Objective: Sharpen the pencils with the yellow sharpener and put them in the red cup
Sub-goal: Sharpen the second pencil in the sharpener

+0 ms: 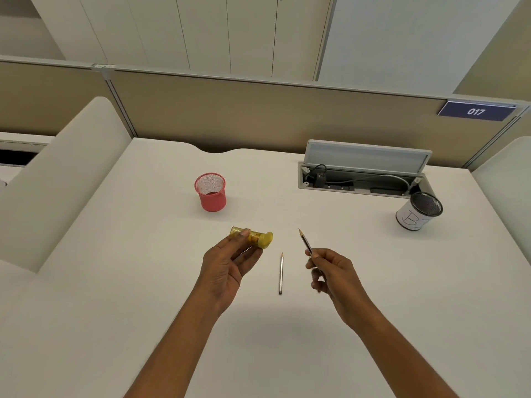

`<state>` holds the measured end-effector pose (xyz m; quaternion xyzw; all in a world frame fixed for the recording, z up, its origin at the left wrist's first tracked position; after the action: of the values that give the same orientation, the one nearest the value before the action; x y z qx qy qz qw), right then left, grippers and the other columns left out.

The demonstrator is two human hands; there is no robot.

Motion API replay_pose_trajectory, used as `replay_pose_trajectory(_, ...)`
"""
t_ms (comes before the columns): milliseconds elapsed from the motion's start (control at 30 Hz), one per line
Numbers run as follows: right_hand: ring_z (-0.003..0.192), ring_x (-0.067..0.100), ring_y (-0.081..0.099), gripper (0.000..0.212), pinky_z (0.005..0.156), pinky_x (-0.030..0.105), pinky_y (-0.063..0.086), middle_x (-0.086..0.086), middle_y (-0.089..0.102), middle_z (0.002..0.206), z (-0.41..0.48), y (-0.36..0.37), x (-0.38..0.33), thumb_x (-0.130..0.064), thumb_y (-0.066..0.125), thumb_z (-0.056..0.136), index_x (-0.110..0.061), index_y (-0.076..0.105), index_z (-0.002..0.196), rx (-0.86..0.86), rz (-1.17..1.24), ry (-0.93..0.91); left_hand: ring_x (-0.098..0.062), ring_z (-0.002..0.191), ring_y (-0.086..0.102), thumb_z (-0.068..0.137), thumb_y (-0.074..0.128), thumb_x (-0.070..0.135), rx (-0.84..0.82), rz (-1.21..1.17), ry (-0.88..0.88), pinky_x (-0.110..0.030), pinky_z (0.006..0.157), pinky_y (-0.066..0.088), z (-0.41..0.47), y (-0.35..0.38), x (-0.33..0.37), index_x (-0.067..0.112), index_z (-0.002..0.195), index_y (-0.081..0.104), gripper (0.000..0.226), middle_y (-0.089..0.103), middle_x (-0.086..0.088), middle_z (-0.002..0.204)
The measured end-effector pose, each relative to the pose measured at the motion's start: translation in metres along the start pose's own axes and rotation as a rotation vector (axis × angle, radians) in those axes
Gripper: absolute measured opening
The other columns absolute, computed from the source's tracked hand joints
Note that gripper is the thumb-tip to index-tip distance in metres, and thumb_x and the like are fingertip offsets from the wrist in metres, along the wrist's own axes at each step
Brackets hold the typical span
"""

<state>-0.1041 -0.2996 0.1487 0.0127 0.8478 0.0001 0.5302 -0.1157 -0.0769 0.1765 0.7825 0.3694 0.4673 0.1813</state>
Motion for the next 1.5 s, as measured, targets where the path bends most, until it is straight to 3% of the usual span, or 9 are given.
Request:
replay_pose_trajectory(133, 0.073, 0.017, 0.064, 0.011, 0.072, 0.032, 0.053, 0.004, 0.079, 0.089, 0.02, -0.009, 0.017, -0.008, 0.062, 0.096, -0.009, 0.071, 0.103, 0.145, -0.021, 0.006, -0.035, 0.109, 0.073, 0.094, 0.068, 0.007, 0.009, 0.001, -0.022, -0.035, 0.085, 0.063, 0.003, -0.002, -0.006, -0.006, 0.116, 0.067, 0.026, 0.071, -0.029, 0.121)
replay_pose_trajectory(300, 0.069, 0.018, 0.068, 0.004, 0.071, 0.038, 0.058, 0.0, 0.073, 0.088, 0.048, -0.02, 0.045, -0.015, 0.07, 0.091, -0.018, 0.072, 0.094, 0.369, -0.102, 0.021, -0.038, 0.112, 0.072, 0.091, 0.069, 0.007, 0.008, 0.006, -0.024, -0.038, 0.09, 0.062, 0.005, -0.003, -0.01, -0.007, 0.117, 0.067, 0.03, 0.069, -0.029, 0.125)
replay_pose_trajectory(467, 0.084, 0.024, 0.069, 0.01, 0.075, 0.035, 0.057, -0.003, 0.072, 0.078, 0.068, -0.023, 0.073, -0.013, 0.065, 0.087, -0.021, 0.07, 0.085, 0.48, -0.374, 0.0, -0.038, 0.113, 0.072, 0.092, 0.069, 0.007, 0.024, 0.009, -0.034, -0.037, 0.088, 0.062, 0.007, -0.003, -0.012, -0.01, 0.12, 0.065, 0.033, 0.069, -0.029, 0.125)
replay_pose_trajectory(567, 0.09, 0.026, 0.067, 0.014, 0.081, 0.037, 0.052, -0.002, 0.072, 0.084, 0.076, -0.02, 0.09, -0.013, 0.06, 0.087, -0.022, 0.07, 0.087, 0.489, -0.574, 0.027, -0.038, 0.112, 0.072, 0.092, 0.069, 0.006, 0.034, 0.009, -0.041, -0.037, 0.087, 0.063, 0.008, -0.004, -0.015, -0.01, 0.12, 0.066, 0.032, 0.07, -0.028, 0.122)
replay_pose_trajectory(700, 0.096, 0.024, 0.063, 0.016, 0.08, 0.037, 0.031, -0.003, 0.07, 0.092, 0.082, -0.01, 0.1, -0.018, 0.058, 0.088, -0.023, 0.072, 0.096, 0.52, -0.886, 0.018, -0.036, 0.108, 0.074, 0.087, 0.071, 0.009, 0.027, 0.016, -0.048, -0.036, 0.085, 0.063, 0.008, -0.003, -0.018, -0.006, 0.11, 0.069, 0.027, 0.075, -0.024, 0.111)
replay_pose_trajectory(867, 0.096, 0.023, 0.057, 0.018, 0.078, 0.038, 0.025, -0.002, 0.066, 0.094, 0.085, 0.0, 0.103, -0.022, 0.053, 0.094, -0.022, 0.07, 0.098, 0.521, -1.132, -0.019, -0.036, 0.107, 0.074, 0.091, 0.069, 0.009, 0.023, 0.014, -0.059, -0.037, 0.086, 0.063, 0.01, -0.005, -0.02, -0.007, 0.114, 0.068, 0.028, 0.074, -0.024, 0.113)
replay_pose_trajectory(1133, 0.1, 0.022, 0.058, 0.02, 0.082, 0.04, 0.027, -0.003, 0.066, 0.097, 0.084, 0.002, 0.102, -0.028, 0.053, 0.097, -0.025, 0.071, 0.105, 0.523, -1.175, 0.008, -0.036, 0.104, 0.075, 0.093, 0.067, 0.007, 0.033, 0.019, -0.052, -0.037, 0.084, 0.064, 0.01, -0.005, -0.017, -0.005, 0.108, 0.07, 0.02, 0.075, -0.025, 0.112)
replay_pose_trajectory(1500, 0.103, 0.021, 0.058, 0.02, 0.082, 0.038, 0.023, -0.005, 0.067, 0.101, 0.081, 0.002, 0.096, -0.033, 0.059, 0.094, -0.025, 0.07, 0.108, 0.508, -1.061, -0.111, -0.036, 0.103, 0.075, 0.092, 0.068, 0.008, 0.029, 0.011, -0.045, -0.036, 0.084, 0.064, 0.01, -0.004, -0.014, -0.005, 0.11, 0.069, 0.022, 0.075, -0.025, 0.112)
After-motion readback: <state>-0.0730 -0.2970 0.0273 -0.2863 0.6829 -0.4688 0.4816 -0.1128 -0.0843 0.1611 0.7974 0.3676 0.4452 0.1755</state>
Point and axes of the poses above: each hand's wrist, its own z-axis towards the middle knuckle, its own y-axis out of the palm, x = y × z, the point moved 4 cm from there along z, towards the middle knuckle
